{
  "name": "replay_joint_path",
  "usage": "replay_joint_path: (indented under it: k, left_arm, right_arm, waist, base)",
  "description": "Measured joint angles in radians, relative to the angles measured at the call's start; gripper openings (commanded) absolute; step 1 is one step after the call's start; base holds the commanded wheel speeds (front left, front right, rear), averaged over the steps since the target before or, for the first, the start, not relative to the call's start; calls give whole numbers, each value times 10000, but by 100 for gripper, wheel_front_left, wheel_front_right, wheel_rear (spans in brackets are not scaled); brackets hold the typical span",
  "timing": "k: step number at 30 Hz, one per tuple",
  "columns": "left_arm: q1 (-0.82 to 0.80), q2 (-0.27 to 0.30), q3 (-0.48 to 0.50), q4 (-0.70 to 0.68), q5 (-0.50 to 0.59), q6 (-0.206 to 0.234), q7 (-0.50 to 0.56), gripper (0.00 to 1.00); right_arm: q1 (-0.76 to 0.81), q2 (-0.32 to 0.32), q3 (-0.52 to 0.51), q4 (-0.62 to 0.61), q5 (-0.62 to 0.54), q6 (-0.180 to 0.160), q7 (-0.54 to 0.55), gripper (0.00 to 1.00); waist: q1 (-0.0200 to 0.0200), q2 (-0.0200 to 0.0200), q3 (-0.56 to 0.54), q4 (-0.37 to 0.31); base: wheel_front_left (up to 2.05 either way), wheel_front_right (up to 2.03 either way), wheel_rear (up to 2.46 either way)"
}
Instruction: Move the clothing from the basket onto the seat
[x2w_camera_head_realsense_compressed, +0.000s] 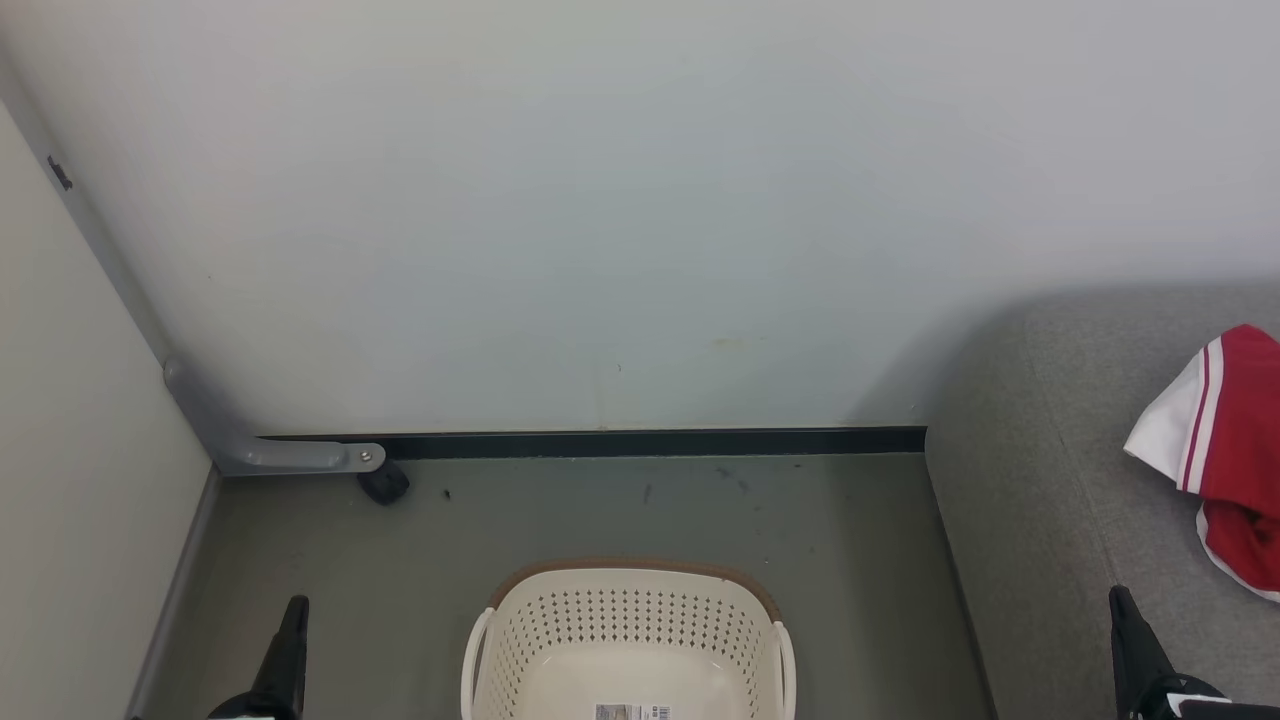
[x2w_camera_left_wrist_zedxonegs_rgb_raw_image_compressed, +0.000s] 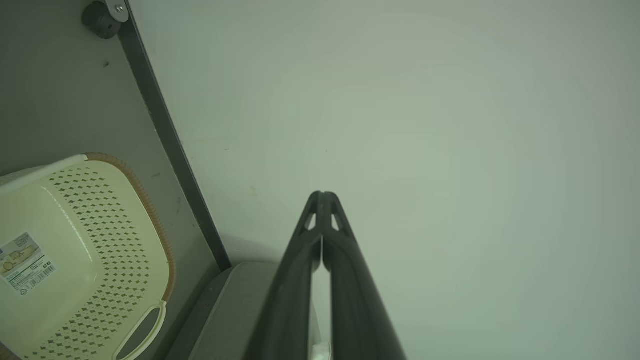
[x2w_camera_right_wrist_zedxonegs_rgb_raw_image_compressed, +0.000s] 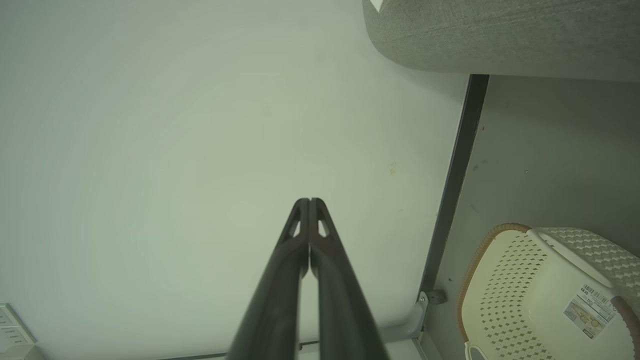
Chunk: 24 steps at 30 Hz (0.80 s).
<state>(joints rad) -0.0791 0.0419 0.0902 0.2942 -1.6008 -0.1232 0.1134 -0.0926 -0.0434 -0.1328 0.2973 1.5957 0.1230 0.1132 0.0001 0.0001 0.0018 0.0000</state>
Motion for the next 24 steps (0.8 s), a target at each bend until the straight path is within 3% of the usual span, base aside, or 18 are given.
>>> replay_joint_path:
  k: [24]
  left_arm:
    - [0,0,0,4,0,0,0,0]
  right_arm:
    - [0,0,0,-2,0,0,0,0]
  waist:
    - [0,0,0,0]
  base:
    - [0,0,0]
